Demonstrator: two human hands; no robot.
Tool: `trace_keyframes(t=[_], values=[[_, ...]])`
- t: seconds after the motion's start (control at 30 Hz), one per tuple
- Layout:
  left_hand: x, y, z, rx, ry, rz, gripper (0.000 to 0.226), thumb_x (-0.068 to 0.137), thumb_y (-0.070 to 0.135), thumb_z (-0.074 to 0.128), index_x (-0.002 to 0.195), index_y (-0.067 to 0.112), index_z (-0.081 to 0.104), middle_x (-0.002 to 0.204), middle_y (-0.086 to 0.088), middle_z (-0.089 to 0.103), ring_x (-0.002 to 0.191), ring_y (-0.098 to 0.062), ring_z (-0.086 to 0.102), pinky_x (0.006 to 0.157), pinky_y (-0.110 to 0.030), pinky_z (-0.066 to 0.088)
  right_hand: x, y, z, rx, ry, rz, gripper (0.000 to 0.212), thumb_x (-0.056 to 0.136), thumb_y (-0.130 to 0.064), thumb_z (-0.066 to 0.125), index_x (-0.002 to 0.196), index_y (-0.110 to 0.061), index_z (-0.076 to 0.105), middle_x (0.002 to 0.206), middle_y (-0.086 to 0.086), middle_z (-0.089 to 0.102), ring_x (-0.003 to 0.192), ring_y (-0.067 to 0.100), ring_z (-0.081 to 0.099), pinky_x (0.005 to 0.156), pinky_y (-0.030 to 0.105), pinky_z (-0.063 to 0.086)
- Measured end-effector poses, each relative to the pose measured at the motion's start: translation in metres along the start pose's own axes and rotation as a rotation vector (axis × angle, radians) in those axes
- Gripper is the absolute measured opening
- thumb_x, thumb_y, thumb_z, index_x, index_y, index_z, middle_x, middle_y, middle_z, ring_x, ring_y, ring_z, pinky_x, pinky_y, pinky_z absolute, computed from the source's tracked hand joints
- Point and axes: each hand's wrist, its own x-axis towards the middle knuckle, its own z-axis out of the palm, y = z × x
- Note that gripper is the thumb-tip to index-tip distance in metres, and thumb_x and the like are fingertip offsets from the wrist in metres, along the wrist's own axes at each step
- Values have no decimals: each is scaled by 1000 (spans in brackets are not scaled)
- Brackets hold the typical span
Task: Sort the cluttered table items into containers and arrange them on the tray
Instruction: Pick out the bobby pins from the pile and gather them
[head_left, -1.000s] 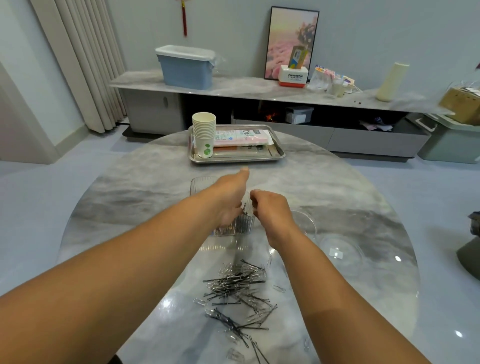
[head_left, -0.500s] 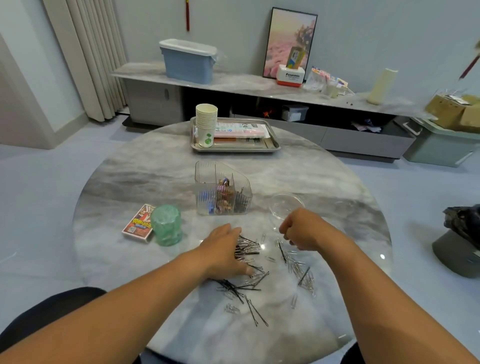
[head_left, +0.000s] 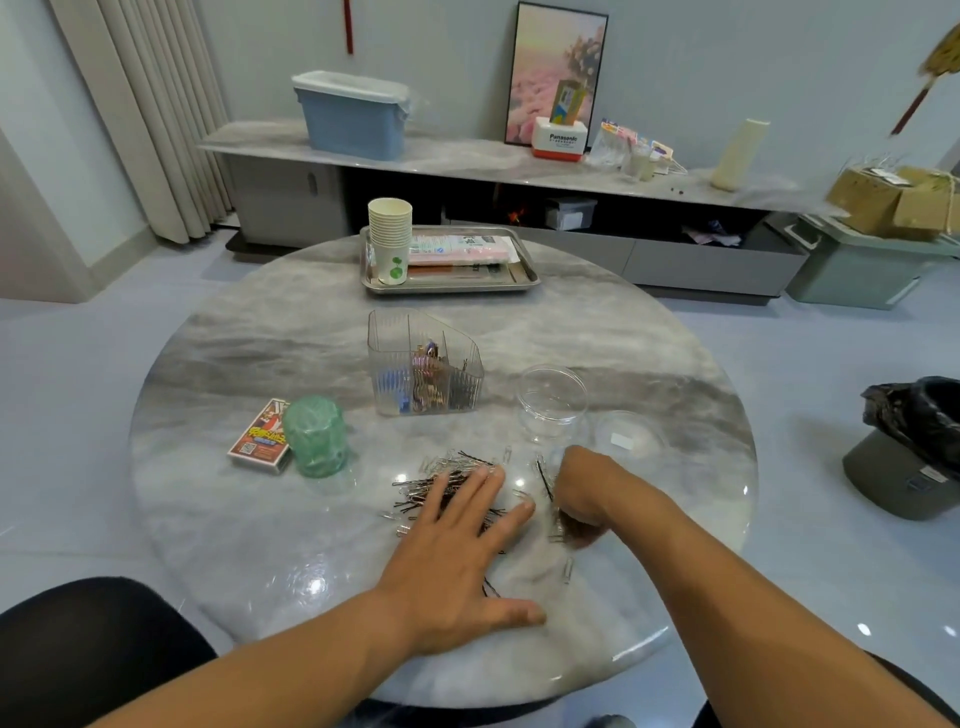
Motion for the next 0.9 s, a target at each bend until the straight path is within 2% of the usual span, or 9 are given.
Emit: trace_keyframes(t=[0.07, 0.17, 0.3, 0.4, 0.47, 0.57, 0.7, 0.8, 0.9], values=[[7, -2, 1, 18, -17, -53, 96, 80, 96, 16, 158, 46, -7, 169, 1, -17, 151, -14, -28, 122, -50, -15, 2, -7, 4, 107, -1, -88, 18, 98, -7, 42, 110, -7, 56, 100, 20, 67, 76, 31, 66, 76, 46, 61], [22, -14, -5, 22, -27, -226, 89, 85, 90, 10, 159, 43, -5, 168, -1, -17, 153, -17, -24, 121, -47, -19, 5, -13, 1, 246, 109, -155, 25, 96, -6, 37, 101, -18, 58, 102, 16, 68, 79, 31, 68, 73, 41, 59], [29, -32, -13, 1, 5, -366, 87, 88, 85, 7, 161, 38, 1, 170, -2, -10, 155, -18, -17, 123, -48, -11, 10, -6, -3, -30, 204, -200, 37, 96, -5, 43, 124, -19, 63, 130, 9, 62, 114, 30, 60, 85, 35, 49], [24, -43, -20, -38, -19, -407, 88, 89, 83, 4, 162, 34, 2, 170, 0, -8, 155, -16, -15, 125, -45, -10, 10, -6, 2, -149, 110, -286, 26, 96, 1, 41, 98, -11, 64, 117, 16, 65, 106, 36, 62, 76, 33, 46], [24, -49, -28, -82, -73, -437, 84, 93, 79, 9, 162, 31, 6, 170, -1, -4, 156, -17, -10, 126, -43, -6, 7, -13, 4, -122, 56, -364, 37, 94, 5, 39, 112, -6, 69, 123, 15, 66, 110, 34, 62, 88, 35, 51], [27, -54, -47, -135, -119, -410, 68, 104, 59, 31, 161, 27, 13, 169, -5, 10, 155, -23, 9, 125, -42, 12, -1, -20, 3, -53, -4, -416, 56, 96, 6, 42, 144, -18, 55, 145, 6, 55, 131, 24, 53, 103, 26, 41], [33, -66, -82, -169, -195, -435, 70, 94, 41, 67, 154, 24, 34, 153, -6, 40, 137, -28, 45, 109, -40, 40, -5, -14, -21, -154, -91, -323, 37, 88, -15, 76, 121, -20, 62, 120, 6, 66, 100, 21, 66, 85, 34, 56], [34, -74, -99, -80, -416, -464, 83, 77, 45, 85, 146, 28, 42, 143, -3, 45, 123, -27, 54, 97, -36, 48, -12, -11, -41, -412, -352, -108, 52, 74, -28, 91, 114, -7, 64, 93, 8, 75, 87, 22, 73, 82, 39, 62], [33, -79, -101, -22, -521, -462, 85, 65, 47, 92, 135, 32, 44, 132, 0, 47, 107, -23, 56, 83, -32, 49, -16, -8, -36, -641, -440, -42, 61, 73, -40, 91, 115, -3, 66, 74, -1, 66, 79, 19, 70, 85, 39, 60]])
